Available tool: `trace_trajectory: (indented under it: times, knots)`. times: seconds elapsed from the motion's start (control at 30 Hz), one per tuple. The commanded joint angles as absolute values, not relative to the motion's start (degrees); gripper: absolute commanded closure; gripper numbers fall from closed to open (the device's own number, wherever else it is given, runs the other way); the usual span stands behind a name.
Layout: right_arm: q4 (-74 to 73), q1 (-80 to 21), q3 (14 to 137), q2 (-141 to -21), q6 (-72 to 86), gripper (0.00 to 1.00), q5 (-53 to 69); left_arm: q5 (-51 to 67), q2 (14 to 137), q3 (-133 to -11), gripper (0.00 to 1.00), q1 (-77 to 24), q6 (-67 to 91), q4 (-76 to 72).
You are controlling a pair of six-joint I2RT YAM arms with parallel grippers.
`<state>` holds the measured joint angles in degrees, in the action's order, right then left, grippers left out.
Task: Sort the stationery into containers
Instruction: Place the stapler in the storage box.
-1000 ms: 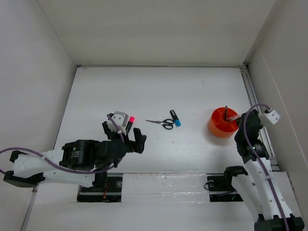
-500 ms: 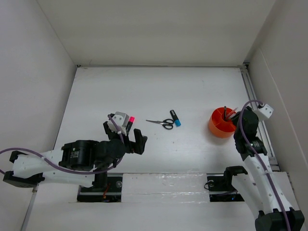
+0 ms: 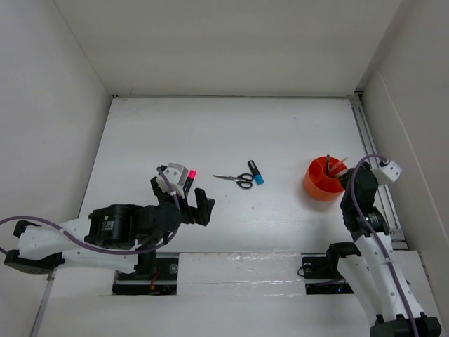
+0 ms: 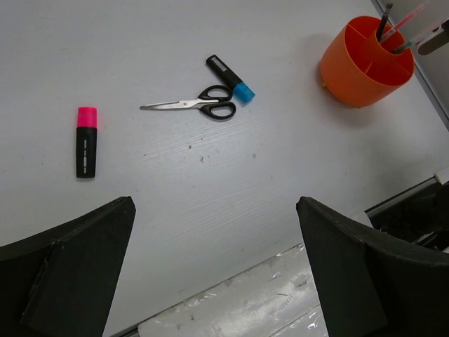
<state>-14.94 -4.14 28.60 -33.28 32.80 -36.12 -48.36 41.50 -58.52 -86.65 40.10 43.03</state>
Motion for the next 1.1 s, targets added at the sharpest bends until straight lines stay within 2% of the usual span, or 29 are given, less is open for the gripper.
trace_trajectory:
  times: [0.0,0.13,0.47,1.07]
  knots:
    - [-11.0,-3.9,28.5,-34.4,32.5,1.00,-37.6,-48.5,41.1,-58.2,0.00,-86.7,39.0,41.7]
    - [-11.0,-3.9,29.2,-38.3,32.5,1.00,-37.6,-48.0,40.6,-58.2,0.00,-86.7,39.0,41.2]
    - [-10.5,-2.7,29.2,-39.5,33.7,1.00,-39.6,-47.5,38.9,-57.7,0.00,-86.7,38.0,40.7]
    - [-9.9,-2.7,27.4,-37.0,34.4,1.00,-35.1,-46.4,38.9,-57.7,0.00,-86.7,37.4,40.2]
